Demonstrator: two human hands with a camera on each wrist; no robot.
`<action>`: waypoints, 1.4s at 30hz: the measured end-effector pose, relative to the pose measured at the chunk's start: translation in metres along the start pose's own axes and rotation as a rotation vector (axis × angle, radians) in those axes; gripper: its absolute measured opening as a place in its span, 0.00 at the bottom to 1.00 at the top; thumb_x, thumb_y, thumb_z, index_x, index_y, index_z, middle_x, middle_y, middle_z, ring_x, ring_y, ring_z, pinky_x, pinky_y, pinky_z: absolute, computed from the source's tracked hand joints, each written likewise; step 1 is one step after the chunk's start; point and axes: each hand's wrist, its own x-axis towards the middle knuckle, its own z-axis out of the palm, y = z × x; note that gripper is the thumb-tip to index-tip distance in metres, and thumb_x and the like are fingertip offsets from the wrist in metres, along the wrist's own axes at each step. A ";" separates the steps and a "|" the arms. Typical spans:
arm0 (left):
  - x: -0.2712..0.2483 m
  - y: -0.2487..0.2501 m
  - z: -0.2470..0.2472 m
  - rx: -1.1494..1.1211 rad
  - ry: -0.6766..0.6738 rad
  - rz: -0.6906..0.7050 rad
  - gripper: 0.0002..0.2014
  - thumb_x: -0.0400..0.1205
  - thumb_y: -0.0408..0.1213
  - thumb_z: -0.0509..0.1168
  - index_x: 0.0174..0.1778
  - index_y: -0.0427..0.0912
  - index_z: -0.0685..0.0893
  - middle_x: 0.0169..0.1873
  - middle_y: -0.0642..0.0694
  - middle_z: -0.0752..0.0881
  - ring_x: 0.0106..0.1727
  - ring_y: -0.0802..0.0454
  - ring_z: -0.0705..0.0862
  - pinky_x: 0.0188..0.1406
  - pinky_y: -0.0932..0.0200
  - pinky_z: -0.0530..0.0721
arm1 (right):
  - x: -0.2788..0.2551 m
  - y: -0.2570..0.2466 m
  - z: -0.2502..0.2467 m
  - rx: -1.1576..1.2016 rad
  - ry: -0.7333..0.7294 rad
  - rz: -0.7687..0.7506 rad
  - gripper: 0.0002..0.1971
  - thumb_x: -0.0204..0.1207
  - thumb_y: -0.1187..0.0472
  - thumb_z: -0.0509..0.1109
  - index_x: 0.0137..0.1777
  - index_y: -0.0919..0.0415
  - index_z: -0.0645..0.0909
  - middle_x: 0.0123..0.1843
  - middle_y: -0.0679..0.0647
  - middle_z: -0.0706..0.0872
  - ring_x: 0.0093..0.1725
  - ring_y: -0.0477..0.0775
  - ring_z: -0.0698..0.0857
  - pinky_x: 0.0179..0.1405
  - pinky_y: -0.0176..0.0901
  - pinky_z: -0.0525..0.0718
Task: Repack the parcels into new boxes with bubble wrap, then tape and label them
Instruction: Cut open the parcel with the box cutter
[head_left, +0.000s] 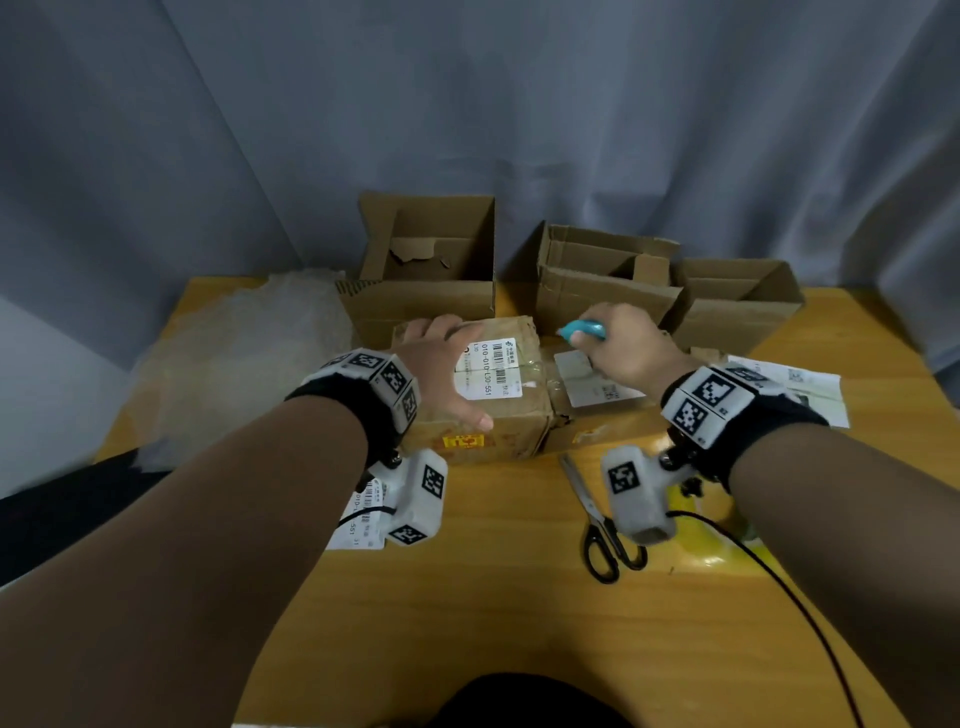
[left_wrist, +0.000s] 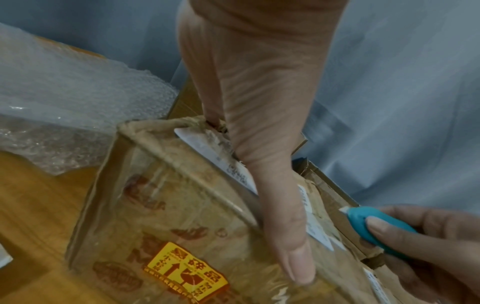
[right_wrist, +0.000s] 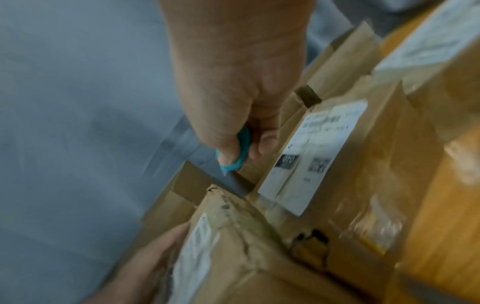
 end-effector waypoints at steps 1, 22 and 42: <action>-0.001 0.000 0.001 0.004 0.007 -0.001 0.59 0.62 0.65 0.75 0.83 0.54 0.48 0.79 0.54 0.53 0.79 0.45 0.52 0.77 0.41 0.59 | -0.001 -0.001 0.004 0.068 0.008 0.014 0.18 0.82 0.56 0.65 0.70 0.58 0.76 0.62 0.56 0.81 0.58 0.52 0.80 0.59 0.47 0.78; -0.003 0.001 0.008 0.053 0.039 -0.005 0.60 0.62 0.67 0.74 0.83 0.54 0.47 0.80 0.52 0.52 0.79 0.42 0.51 0.77 0.42 0.60 | -0.001 -0.008 0.022 0.230 -0.150 0.073 0.11 0.81 0.54 0.66 0.58 0.60 0.83 0.42 0.54 0.85 0.34 0.47 0.77 0.37 0.42 0.75; -0.006 0.005 0.009 0.098 0.053 -0.024 0.60 0.62 0.67 0.74 0.83 0.54 0.46 0.80 0.51 0.53 0.79 0.41 0.52 0.77 0.40 0.61 | -0.031 0.005 0.019 0.146 -0.281 0.011 0.08 0.81 0.57 0.67 0.42 0.59 0.80 0.33 0.51 0.79 0.31 0.46 0.77 0.28 0.35 0.70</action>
